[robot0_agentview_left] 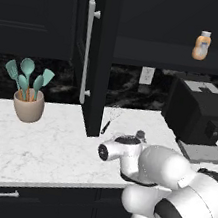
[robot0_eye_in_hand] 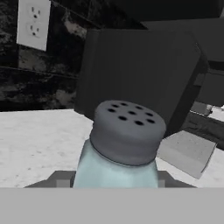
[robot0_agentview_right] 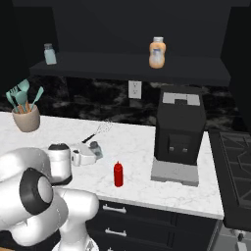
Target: Put the shaker and condiment bottle from the counter next to their counterparts in the cabinet.
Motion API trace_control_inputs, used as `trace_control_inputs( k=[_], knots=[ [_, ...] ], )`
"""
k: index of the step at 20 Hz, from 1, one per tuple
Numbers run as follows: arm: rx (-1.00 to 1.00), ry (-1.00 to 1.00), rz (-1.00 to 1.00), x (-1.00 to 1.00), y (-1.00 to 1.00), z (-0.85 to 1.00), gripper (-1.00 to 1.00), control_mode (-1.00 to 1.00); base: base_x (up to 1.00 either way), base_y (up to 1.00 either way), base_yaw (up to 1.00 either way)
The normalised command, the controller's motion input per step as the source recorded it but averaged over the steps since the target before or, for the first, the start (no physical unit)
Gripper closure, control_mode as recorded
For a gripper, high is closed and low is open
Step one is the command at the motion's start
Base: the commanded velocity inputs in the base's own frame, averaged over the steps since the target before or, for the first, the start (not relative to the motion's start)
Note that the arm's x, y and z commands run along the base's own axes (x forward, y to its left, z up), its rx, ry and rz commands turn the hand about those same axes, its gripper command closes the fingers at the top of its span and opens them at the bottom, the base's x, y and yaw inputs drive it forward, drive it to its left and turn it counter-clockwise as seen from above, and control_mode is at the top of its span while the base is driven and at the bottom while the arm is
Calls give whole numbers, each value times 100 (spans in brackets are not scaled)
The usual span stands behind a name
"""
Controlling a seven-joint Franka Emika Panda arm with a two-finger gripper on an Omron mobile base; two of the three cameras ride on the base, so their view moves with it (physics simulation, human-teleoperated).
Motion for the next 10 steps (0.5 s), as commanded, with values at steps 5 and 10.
trace_control_inputs(
  k=[5, 10],
  knots=[
    [17, -2, 25, -11, 2, 82, 100, -100, 0, 0, 0],
    [20, 0, 29, -21, 1, 68, 100, -100, 0, 0, 0]
  ],
)
